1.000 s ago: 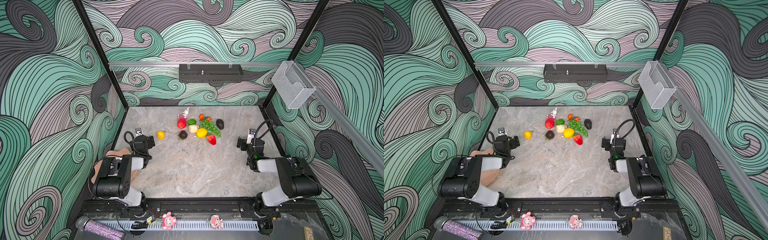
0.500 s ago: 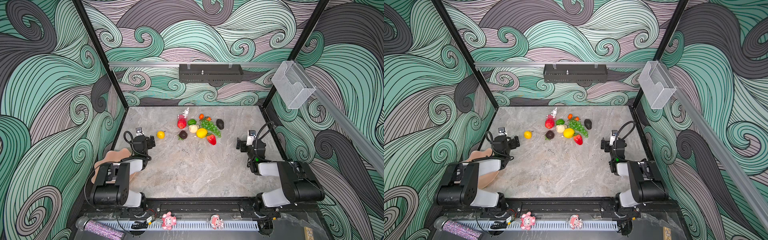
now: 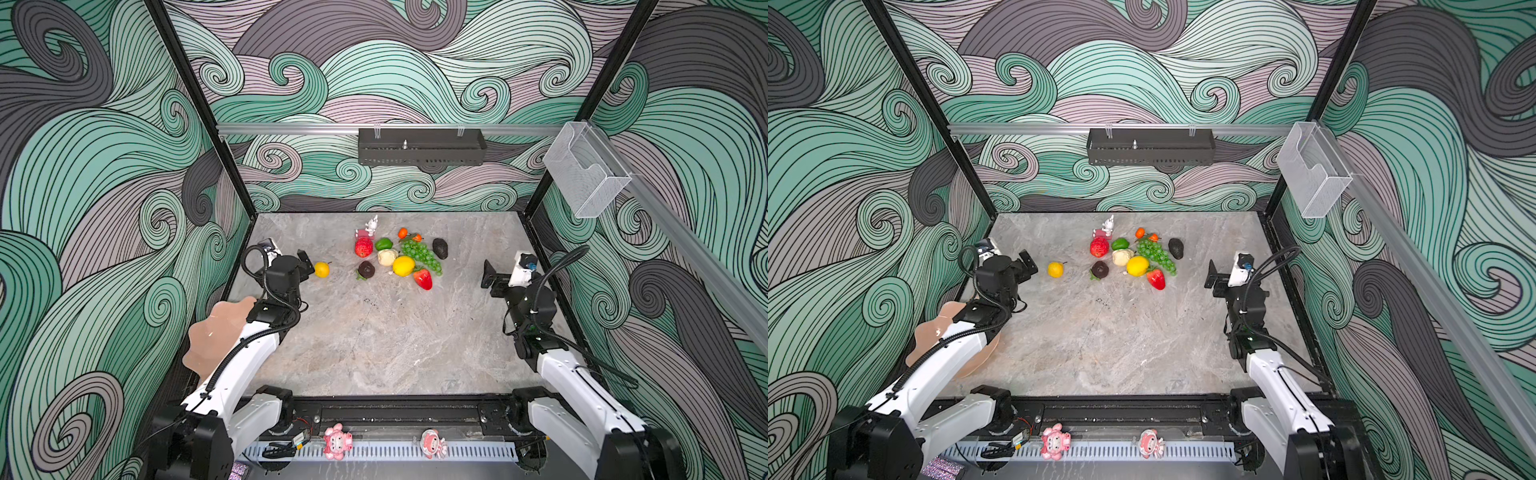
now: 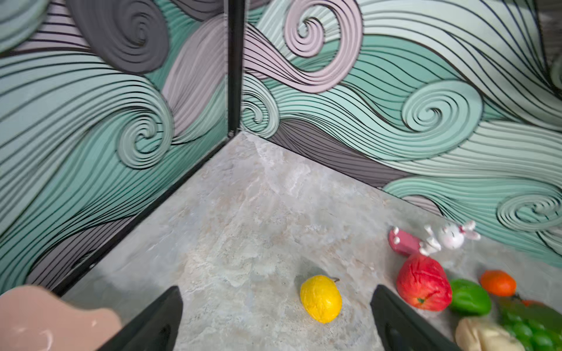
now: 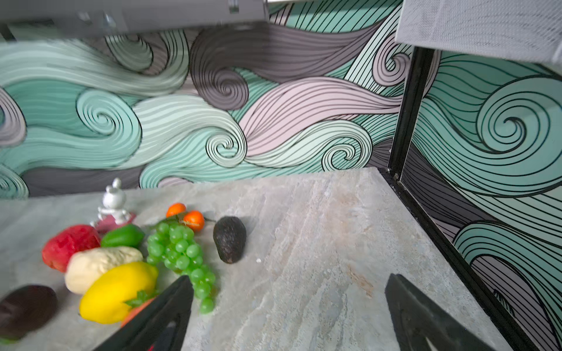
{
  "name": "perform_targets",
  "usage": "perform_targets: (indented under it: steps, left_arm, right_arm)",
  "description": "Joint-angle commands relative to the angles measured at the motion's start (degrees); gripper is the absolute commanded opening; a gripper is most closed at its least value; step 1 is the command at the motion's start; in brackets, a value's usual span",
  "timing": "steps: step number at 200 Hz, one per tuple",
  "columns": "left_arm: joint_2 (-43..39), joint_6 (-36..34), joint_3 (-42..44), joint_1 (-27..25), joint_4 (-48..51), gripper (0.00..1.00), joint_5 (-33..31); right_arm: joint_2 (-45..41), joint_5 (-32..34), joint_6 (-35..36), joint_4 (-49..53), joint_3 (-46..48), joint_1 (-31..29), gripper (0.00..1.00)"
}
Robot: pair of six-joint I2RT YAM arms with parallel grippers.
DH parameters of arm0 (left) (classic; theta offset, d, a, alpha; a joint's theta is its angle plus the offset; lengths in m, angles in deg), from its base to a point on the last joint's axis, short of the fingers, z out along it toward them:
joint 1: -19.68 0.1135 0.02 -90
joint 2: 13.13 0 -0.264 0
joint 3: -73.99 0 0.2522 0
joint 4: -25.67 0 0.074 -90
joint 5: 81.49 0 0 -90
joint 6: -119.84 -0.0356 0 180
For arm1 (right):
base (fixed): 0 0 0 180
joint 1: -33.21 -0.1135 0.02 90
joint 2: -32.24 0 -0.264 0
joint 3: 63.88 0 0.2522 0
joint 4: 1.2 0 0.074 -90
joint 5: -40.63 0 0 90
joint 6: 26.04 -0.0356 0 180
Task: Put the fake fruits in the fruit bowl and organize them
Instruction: 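Grasp the pink scalloped bowl rim with the left gripper while the right arm lifts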
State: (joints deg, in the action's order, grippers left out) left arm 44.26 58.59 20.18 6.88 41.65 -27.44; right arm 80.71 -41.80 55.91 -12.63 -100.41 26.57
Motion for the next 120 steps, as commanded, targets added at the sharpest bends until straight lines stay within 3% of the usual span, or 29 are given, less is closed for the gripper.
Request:
perform_targets:
  steps: [1,26,68,120]
  left_arm:
    - [-2.84,17.34,-0.68,-3.11,19.39,0.99,-16.30]
    - [-6.14,18.52,2.27,-3.09,22.04,0.99,-19.24]
    - [2.04,23.73,-0.17,2.12,31.40,0.99,-17.92]
    - [13.67,26.09,-4.86,11.79,34.57,0.99,-10.52]
  right_arm:
    - [-5.94,3.10,-16.49,18.26,-2.79,-0.23,0.99]
    - [-13.66,2.27,-26.66,24.58,0.39,0.19,0.99]
    - [-16.70,-4.84,-24.66,29.71,1.04,0.39,0.99]
    - [-16.20,-5.46,-23.77,33.44,1.15,-0.05,0.99]
